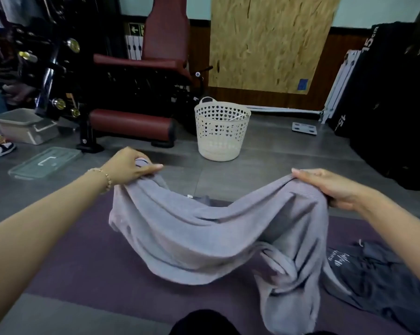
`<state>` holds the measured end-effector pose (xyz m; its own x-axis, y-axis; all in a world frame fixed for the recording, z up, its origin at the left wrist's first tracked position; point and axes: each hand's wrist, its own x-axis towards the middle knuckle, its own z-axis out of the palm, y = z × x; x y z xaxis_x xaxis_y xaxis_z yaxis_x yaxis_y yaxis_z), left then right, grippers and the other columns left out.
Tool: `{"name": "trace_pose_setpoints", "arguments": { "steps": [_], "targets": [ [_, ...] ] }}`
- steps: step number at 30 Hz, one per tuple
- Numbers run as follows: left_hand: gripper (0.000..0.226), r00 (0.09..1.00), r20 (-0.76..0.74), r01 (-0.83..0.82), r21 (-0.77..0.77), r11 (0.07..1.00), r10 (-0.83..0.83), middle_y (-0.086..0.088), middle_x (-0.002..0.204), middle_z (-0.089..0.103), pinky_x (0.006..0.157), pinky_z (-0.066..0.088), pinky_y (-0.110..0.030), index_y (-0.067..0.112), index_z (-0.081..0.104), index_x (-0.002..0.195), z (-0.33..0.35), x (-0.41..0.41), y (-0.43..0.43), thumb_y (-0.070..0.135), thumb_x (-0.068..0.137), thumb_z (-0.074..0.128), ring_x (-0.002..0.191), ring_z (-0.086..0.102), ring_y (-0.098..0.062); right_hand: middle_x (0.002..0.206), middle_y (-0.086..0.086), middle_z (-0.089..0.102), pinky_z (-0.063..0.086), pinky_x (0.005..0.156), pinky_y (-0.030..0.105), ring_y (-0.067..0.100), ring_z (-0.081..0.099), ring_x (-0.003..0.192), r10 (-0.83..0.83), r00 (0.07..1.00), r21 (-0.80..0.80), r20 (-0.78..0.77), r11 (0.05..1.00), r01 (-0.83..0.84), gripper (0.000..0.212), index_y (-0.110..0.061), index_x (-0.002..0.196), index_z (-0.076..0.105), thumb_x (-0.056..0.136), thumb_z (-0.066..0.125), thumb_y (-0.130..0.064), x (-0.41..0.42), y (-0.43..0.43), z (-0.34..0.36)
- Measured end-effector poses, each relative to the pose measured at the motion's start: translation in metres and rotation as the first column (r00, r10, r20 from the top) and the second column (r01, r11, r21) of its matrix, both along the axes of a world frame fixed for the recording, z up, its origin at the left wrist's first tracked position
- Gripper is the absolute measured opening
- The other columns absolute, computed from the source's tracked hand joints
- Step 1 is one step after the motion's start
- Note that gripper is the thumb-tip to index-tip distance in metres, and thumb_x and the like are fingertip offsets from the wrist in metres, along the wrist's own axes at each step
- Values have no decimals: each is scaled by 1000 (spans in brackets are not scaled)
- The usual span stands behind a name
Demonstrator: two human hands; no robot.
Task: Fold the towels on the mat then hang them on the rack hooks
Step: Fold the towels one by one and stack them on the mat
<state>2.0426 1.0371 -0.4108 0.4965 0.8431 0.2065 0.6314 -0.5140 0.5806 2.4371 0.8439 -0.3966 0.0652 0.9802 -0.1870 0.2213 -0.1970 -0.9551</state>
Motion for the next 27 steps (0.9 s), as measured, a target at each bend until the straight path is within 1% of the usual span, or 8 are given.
{"name": "trace_pose_setpoints", "arguments": {
  "steps": [3,8,12,17,20,22,24,27],
  "targets": [
    [46,986,150,-71,-46,996,77,5,50,54,51,37,-12,7,56,53,-20,-2,18,38,85,66,47,43,-4,78,10,72,51,51,18,12,68,62,-27,999,-81,-36,996,24,42,-7,86,68,74,69,-47,-3,7,-11],
    [51,952,203,-193,-185,964,230,2,53,49,55,37,-19,2,49,55,-90,14,55,37,89,62,52,41,-8,95,10,74,55,66,18,14,70,79,-50,998,-210,38,976,56,77,0,106,68,58,79,-58,8,38,-78],
    [54,942,107,-280,-267,922,317,-15,65,53,65,37,-31,-8,55,66,-176,22,93,40,88,62,65,43,-20,104,6,73,54,82,24,17,70,95,-33,995,-336,95,940,63,91,-13,99,76,31,82,-73,21,75,-157],
    [48,920,88,-340,-309,888,382,-17,67,61,67,43,-28,-3,60,66,-248,41,147,40,88,62,65,50,-22,94,6,75,54,89,38,22,71,91,-47,974,-379,223,916,131,92,-5,98,73,44,73,-79,39,142,-234],
    [50,916,56,-362,-313,878,398,-15,63,54,61,35,-23,-4,56,64,-289,66,180,39,89,61,62,42,-21,80,7,70,52,77,28,20,66,75,-60,964,-338,260,929,149,46,-2,82,66,80,69,-48,47,190,-287],
    [47,919,4,-371,-335,866,395,-22,71,59,66,36,-28,-5,61,70,-319,84,195,38,90,60,66,44,-21,84,-2,68,47,78,22,8,61,77,-57,970,-322,236,937,134,17,-13,87,68,86,68,-29,49,212,-324],
    [34,920,-45,-378,-371,848,390,-17,78,64,72,39,-27,0,66,79,-347,105,199,32,90,62,74,52,-19,102,-1,68,46,85,20,6,61,89,-59,975,-345,216,929,132,21,-14,108,66,88,67,-21,51,224,-357],
    [25,942,-51,-322,-405,856,331,-12,78,61,64,37,-17,1,66,82,-383,144,185,24,91,62,77,53,-18,107,4,63,46,64,7,-1,59,80,-76,976,-379,205,913,151,32,-5,120,59,89,65,-12,61,218,-399]
  ]
}}
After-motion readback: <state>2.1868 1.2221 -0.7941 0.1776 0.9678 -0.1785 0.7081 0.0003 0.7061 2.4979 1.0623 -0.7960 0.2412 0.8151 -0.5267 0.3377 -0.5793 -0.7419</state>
